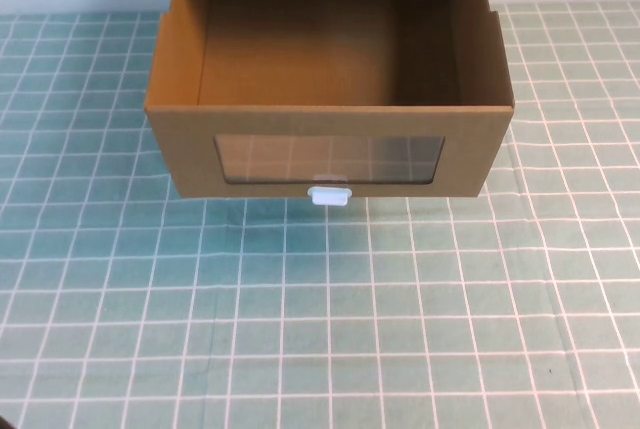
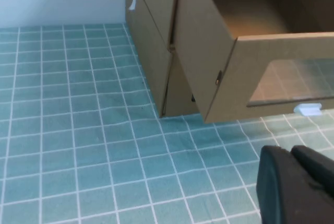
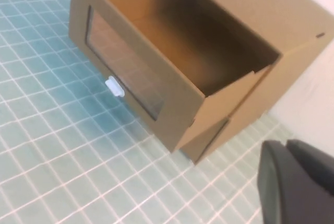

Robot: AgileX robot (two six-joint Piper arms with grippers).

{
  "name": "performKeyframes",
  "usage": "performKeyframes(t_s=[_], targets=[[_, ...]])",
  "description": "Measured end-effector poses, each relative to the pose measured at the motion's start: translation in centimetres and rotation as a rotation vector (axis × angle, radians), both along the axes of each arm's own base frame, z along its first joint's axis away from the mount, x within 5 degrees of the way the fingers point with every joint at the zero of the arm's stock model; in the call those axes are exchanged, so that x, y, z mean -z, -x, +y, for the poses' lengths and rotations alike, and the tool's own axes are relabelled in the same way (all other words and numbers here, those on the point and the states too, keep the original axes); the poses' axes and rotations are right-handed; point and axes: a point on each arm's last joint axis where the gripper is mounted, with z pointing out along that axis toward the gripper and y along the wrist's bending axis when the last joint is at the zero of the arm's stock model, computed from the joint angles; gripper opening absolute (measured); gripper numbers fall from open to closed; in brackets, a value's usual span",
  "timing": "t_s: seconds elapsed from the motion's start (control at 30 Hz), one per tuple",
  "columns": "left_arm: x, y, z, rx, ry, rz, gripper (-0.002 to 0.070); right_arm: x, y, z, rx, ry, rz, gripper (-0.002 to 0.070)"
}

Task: Open the shoe box
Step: 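Pull the top drawer of the cardboard box fully open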

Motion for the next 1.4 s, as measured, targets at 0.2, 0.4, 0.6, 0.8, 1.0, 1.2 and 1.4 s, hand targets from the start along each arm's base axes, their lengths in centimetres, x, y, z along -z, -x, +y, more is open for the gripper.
performKeyframes(t_s=[0.2, 0.4, 0.6, 0.8, 1.0, 1.2, 1.4], targets=[[0.9, -0.4, 0.0, -0.018, 0.034, -0.033, -0.0004, 5.1, -0.2, 1.2, -0.080, -0.014, -0.228, -0.0013], [0.7, -0.5, 0.0, -0.022, 0.046, -0.052, -0.0004, 9.7, -0.8, 3.3, -0.155, 0.059, -0.231, -0.0013], [0.7, -0.5, 0.0, -0.023, 0.052, -0.051, -0.0004, 15.2, -1.3, 4.3, -0.181, 0.194, -0.143, -0.0013], [0.9, -0.5, 0.0, -0.024, 0.056, -0.051, -0.0004, 20.2, -1.4, 4.5, -0.199, 0.316, -0.059, -0.0013], [3.6, 0.3, 0.2, -0.031, 0.069, -0.077, -0.0003, 24.3, -1.2, 4.1, -0.216, 0.416, 0.010, -0.0013], [10.2, 0.0, 0.2, -0.040, 0.044, 0.035, -0.0004, 27.1, -0.9, 3.6, -0.224, 0.485, 0.059, -0.0013], [13.3, 1.1, 0.7, -0.110, 0.064, 0.002, -0.0003, 27.7, -0.8, 3.4, -0.227, 0.500, 0.070, -0.0013]])
